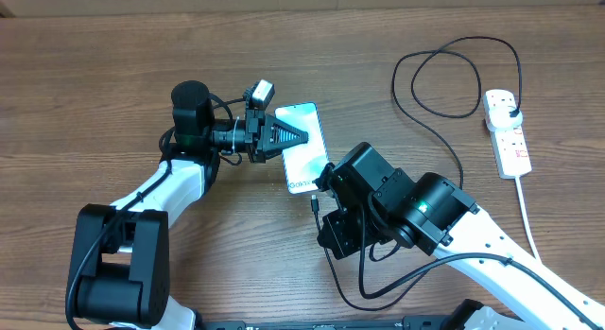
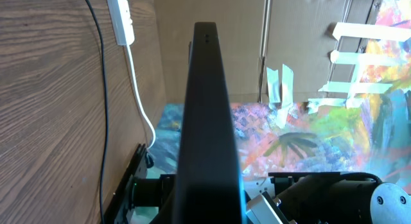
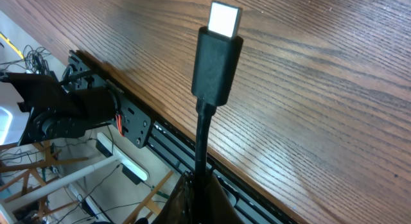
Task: Plug charger to phone and switch on socket
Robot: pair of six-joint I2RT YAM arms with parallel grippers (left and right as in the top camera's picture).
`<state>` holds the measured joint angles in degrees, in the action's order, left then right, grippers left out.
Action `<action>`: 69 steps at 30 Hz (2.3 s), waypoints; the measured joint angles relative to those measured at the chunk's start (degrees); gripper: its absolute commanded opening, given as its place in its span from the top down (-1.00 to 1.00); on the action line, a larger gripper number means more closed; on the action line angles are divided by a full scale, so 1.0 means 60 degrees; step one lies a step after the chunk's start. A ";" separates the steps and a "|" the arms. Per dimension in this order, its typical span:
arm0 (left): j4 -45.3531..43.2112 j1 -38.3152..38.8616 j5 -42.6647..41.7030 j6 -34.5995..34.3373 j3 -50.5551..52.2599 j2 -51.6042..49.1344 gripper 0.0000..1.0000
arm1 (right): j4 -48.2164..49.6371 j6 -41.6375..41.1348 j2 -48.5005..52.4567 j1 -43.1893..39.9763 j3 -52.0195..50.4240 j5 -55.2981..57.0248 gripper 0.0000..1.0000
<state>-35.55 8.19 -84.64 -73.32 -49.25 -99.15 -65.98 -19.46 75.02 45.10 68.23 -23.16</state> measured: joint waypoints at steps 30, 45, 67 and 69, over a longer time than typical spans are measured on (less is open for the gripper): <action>0.0244 0.0000 -0.0295 0.0222 0.0000 0.0000 0.92 | 0.0171 0.0004 0.0273 0.0000 0.0000 0.0004 0.92; 0.0244 0.0000 0.0120 0.0787 0.0000 0.0000 0.92 | 0.0073 0.0007 0.0273 0.0000 0.0000 -0.0095 0.92; 0.0244 0.0000 -0.0076 0.0823 0.0000 0.0000 0.92 | 0.0127 0.0004 0.0273 0.0000 0.0000 -0.0062 0.92; 0.0244 -0.0004 -0.0106 0.0823 0.0000 0.0000 0.92 | 0.0131 0.0004 0.0273 0.0000 0.0000 -0.0062 0.92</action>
<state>-34.09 8.16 -85.27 -68.38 -49.25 -99.15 -65.19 -19.44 76.66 45.10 68.23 -23.53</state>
